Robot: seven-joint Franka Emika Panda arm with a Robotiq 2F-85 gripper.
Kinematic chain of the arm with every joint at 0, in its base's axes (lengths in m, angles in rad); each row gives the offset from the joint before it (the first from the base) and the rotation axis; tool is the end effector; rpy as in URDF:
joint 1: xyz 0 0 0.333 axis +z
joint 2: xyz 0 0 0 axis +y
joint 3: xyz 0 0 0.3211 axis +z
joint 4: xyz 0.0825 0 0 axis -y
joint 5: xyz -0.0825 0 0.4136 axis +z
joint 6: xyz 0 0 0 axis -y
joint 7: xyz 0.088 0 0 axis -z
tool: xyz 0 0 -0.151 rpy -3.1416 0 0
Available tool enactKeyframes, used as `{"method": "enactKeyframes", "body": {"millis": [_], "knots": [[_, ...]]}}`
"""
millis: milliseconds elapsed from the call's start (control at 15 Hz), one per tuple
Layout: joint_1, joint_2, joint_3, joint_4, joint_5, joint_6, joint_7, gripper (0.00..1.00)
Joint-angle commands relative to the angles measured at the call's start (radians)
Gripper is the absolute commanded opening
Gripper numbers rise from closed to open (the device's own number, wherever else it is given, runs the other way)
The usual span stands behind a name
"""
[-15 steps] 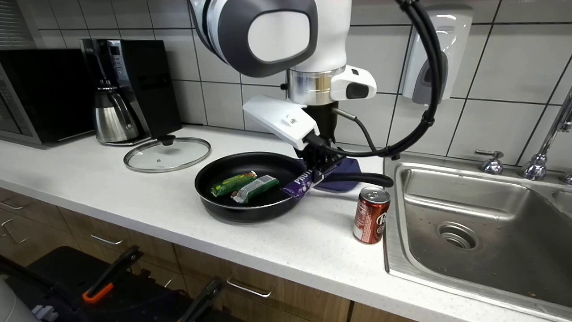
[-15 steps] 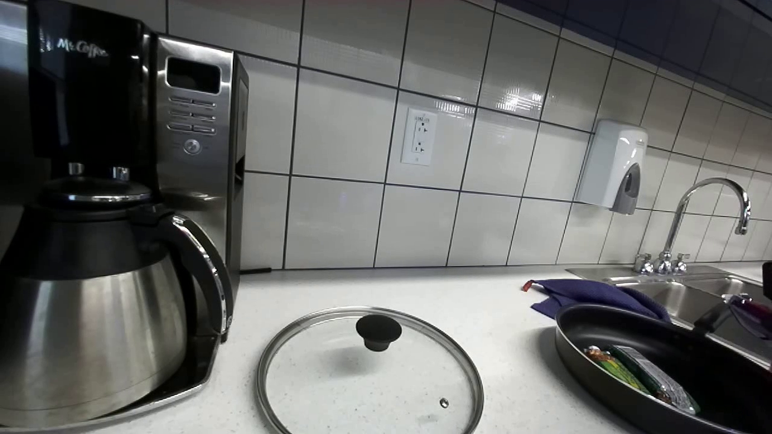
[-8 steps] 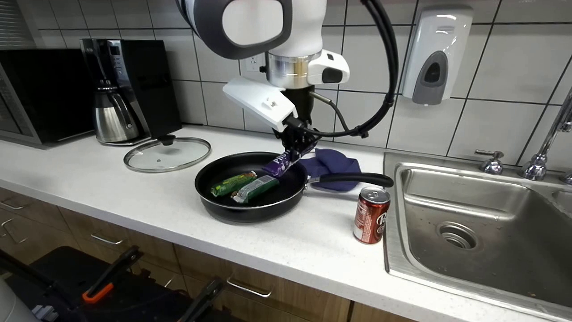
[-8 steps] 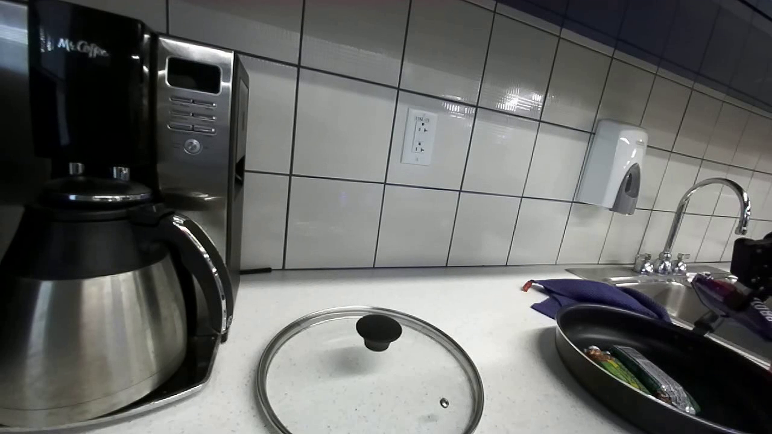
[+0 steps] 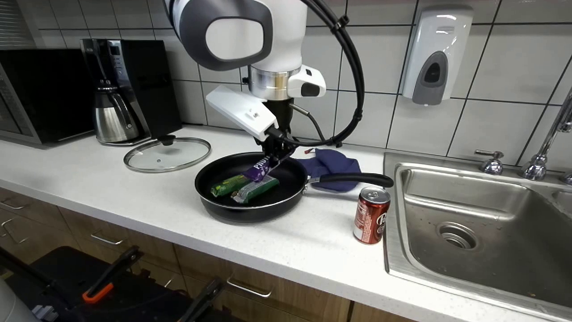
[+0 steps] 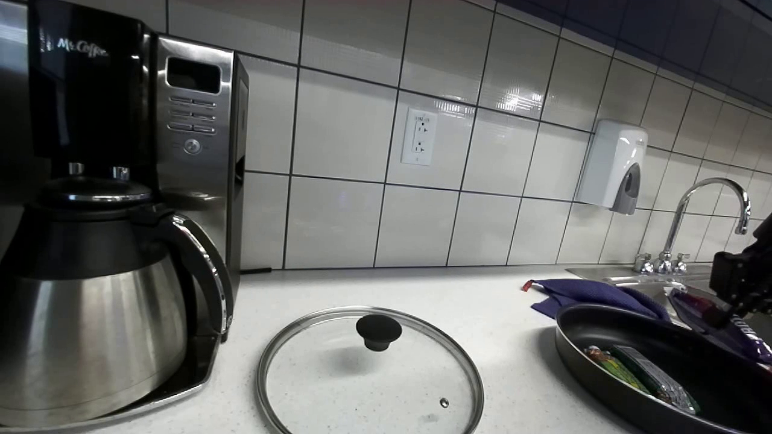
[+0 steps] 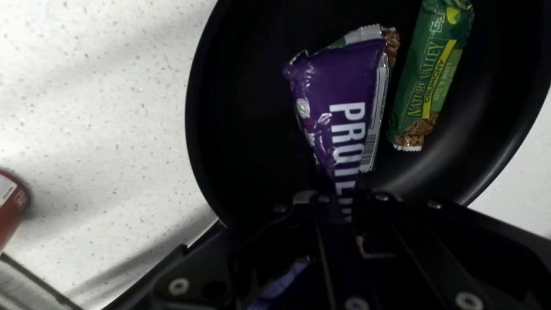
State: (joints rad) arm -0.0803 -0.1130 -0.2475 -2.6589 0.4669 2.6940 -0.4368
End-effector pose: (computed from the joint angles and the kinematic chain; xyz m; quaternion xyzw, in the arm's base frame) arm 0.4288 -0.1486 0.2264 -0.9783 0.1479 -0.1105 0.0939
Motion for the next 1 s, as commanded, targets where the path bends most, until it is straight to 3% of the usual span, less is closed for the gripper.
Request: {"method": "enactKeyframes", "body": {"millis": [0, 733, 800, 933], "knots": [[0.006, 0.021, -0.005, 0.003, 0.017, -0.007, -0.034, 0.03], [0.001, 0.072, -0.002, 0.020, -0.001, 0.006, -0.010, 0.03], [0.001, 0.075, -0.001, 0.022, -0.004, 0.003, -0.007, 0.37], [0.001, 0.078, -0.001, 0.025, -0.001, -0.001, -0.003, 0.45]]}}
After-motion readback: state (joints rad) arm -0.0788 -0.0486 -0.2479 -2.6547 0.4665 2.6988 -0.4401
